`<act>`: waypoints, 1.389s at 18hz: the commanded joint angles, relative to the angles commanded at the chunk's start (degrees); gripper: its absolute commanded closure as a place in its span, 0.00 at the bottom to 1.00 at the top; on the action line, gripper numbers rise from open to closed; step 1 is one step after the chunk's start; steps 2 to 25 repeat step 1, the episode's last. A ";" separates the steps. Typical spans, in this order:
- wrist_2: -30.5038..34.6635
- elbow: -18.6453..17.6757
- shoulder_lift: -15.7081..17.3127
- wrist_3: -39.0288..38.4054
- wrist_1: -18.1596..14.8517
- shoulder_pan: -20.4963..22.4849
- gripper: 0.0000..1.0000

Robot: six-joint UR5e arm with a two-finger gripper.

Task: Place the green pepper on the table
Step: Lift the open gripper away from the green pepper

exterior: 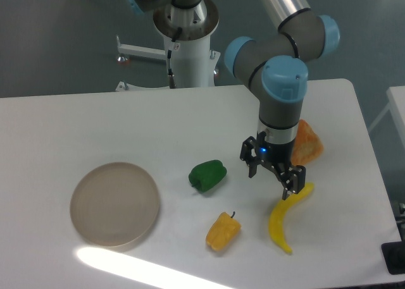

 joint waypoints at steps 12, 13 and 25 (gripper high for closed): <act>0.18 0.09 -0.09 0.00 0.00 0.00 0.00; 0.18 0.09 -0.09 0.00 0.00 0.00 0.00; 0.18 0.09 -0.09 0.00 0.00 0.00 0.00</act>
